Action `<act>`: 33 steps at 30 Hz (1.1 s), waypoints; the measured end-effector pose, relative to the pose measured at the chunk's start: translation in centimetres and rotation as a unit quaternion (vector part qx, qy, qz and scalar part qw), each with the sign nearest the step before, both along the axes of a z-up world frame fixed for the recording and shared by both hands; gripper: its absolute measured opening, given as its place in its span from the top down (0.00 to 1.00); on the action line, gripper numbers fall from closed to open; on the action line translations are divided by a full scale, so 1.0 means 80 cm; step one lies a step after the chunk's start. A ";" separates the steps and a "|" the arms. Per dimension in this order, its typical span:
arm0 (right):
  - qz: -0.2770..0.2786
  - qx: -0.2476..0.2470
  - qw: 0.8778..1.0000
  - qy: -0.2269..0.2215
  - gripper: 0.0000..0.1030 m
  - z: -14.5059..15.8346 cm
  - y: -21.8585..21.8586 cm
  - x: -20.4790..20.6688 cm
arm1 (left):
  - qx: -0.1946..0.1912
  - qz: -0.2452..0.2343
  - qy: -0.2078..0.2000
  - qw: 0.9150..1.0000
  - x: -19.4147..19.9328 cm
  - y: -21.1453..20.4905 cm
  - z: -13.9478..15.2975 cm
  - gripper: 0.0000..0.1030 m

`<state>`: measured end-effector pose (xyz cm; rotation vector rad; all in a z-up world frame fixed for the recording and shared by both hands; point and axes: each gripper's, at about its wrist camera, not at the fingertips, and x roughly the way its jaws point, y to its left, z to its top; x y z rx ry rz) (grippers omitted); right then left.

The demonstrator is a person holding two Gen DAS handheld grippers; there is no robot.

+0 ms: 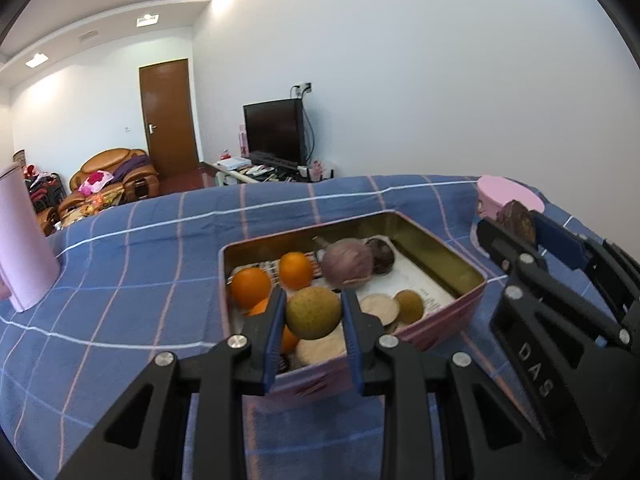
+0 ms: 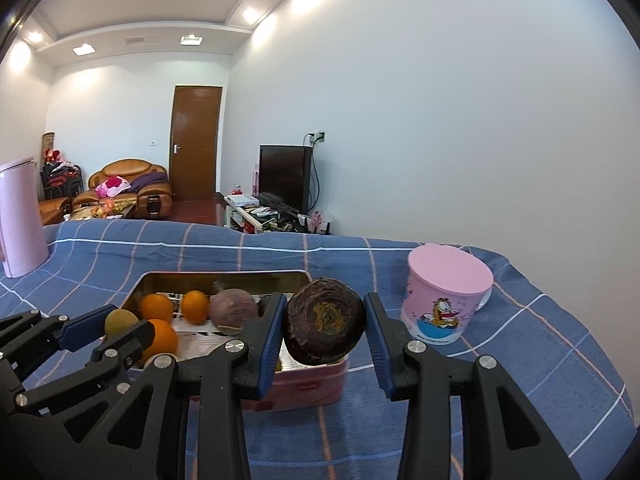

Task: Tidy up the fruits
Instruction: 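Carry the yellow fruit and brown fruit over the pink tin, then lower both fruits into the tin and open both grippers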

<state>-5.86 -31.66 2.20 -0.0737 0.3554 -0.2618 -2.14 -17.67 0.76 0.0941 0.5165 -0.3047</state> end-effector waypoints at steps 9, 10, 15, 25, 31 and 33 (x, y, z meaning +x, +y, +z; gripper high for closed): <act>-0.028 0.013 1.000 0.003 0.59 0.001 -0.020 0.009 | -0.017 -0.012 0.005 1.000 0.017 -0.019 0.001 0.72; -0.030 0.012 0.999 0.002 0.59 0.001 -0.020 0.010 | -0.021 -0.014 0.007 1.000 0.019 -0.019 0.000 0.72; -0.037 0.001 0.999 -0.002 0.59 0.001 -0.020 0.019 | -0.040 -0.014 0.016 0.999 0.029 -0.011 -0.001 0.72; -0.040 -0.006 0.999 -0.005 0.59 0.001 -0.010 0.060 | -0.051 0.022 0.016 0.998 0.054 0.009 0.001 0.72; -0.028 0.002 1.000 -0.004 0.59 0.001 0.001 0.092 | -0.052 0.044 0.029 0.997 0.077 0.019 -0.007 0.72; -0.019 0.008 1.000 0.006 0.59 -0.001 0.002 0.100 | -0.052 0.046 0.041 0.997 0.085 0.021 -0.010 0.72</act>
